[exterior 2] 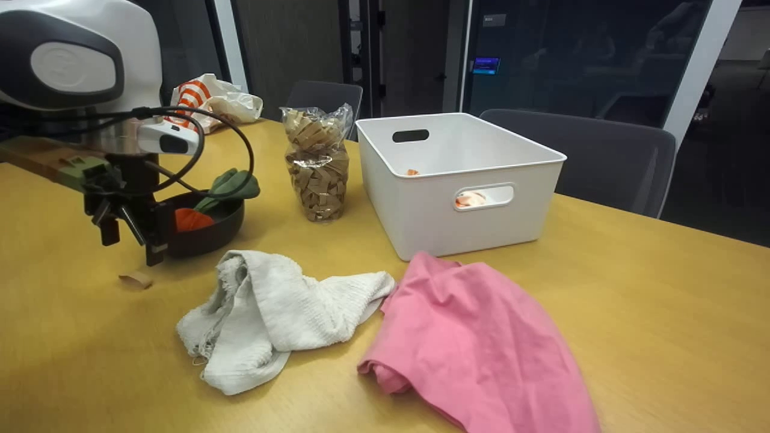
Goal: Put some rubber bands in the black bowl then put the radish in the bowl.
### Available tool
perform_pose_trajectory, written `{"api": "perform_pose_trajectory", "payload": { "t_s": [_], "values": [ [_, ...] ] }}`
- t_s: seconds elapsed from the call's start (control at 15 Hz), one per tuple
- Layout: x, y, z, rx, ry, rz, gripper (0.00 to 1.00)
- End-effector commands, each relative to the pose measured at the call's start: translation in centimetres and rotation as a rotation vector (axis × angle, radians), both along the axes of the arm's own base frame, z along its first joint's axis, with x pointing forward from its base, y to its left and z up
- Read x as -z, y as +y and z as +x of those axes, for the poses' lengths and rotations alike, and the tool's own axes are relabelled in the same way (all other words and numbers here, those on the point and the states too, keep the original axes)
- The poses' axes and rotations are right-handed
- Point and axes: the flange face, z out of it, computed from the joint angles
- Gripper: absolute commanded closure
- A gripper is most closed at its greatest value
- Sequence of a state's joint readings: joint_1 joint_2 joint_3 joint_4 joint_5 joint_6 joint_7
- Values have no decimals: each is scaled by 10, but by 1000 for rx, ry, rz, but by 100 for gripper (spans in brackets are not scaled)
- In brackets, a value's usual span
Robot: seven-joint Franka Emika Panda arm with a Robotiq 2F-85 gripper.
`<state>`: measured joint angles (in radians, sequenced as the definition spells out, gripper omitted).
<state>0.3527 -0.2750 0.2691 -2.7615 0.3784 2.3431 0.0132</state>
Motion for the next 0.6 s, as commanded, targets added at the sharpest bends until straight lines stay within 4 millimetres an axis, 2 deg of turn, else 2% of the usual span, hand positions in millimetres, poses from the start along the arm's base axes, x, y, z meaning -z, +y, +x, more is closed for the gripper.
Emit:
{"api": "perform_pose_trajectory", "payload": {
  "t_s": [0.0, 0.53],
  "values": [
    [9, 6, -3, 24, 8, -18, 0],
    [33, 4, -8, 50, 59, -83, 0]
  ]
}}
